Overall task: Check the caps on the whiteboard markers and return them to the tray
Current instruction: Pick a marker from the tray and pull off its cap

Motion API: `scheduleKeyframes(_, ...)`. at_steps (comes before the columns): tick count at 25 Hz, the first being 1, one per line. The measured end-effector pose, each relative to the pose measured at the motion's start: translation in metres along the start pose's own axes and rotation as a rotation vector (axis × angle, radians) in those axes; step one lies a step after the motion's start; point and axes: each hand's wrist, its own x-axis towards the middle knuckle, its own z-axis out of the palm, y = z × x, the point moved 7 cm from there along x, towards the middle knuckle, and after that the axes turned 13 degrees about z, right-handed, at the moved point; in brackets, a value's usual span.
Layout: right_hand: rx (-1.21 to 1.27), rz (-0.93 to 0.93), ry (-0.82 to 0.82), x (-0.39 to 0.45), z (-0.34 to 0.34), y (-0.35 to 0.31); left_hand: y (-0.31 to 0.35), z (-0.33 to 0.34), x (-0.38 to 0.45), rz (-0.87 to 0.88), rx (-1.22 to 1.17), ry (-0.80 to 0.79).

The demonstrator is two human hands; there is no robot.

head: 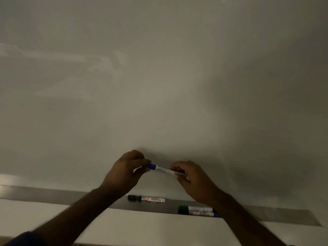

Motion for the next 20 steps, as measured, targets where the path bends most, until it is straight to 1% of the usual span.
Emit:
scheduleKeyframes(5, -0.239, 0.202, -0.099, -0.001, 0.081, 0.064, -0.034, 0.070, -0.055, -0.108, -0.016, -0.202)
scheduleKeyframes(8, -0.305, 0.290, -0.132, -0.007, 0.119, 0.088, -0.048, 0.103, -0.087, -0.186, -0.046, -0.309)
scheduleKeyframes(13, -0.375, 0.376, -0.150, -0.014, 0.148, 0.108, -0.058, 0.140, -0.113, -0.289, -0.075, -0.361)
scheduleKeyframes(14, -0.402, 0.382, -0.156, -0.015, 0.149, 0.111, -0.059, 0.147, -0.116, -0.295, -0.075, -0.379)
scheduleKeyframes(18, -0.612, 0.294, -0.237, -0.012, 0.153, 0.114, -0.058, 0.169, -0.122, -0.296, -0.098, -0.410)
scheduleKeyframes(20, -0.680, 0.280, -0.272, -0.011, 0.156, 0.116, -0.060, 0.175, -0.123, -0.303, -0.088, -0.424)
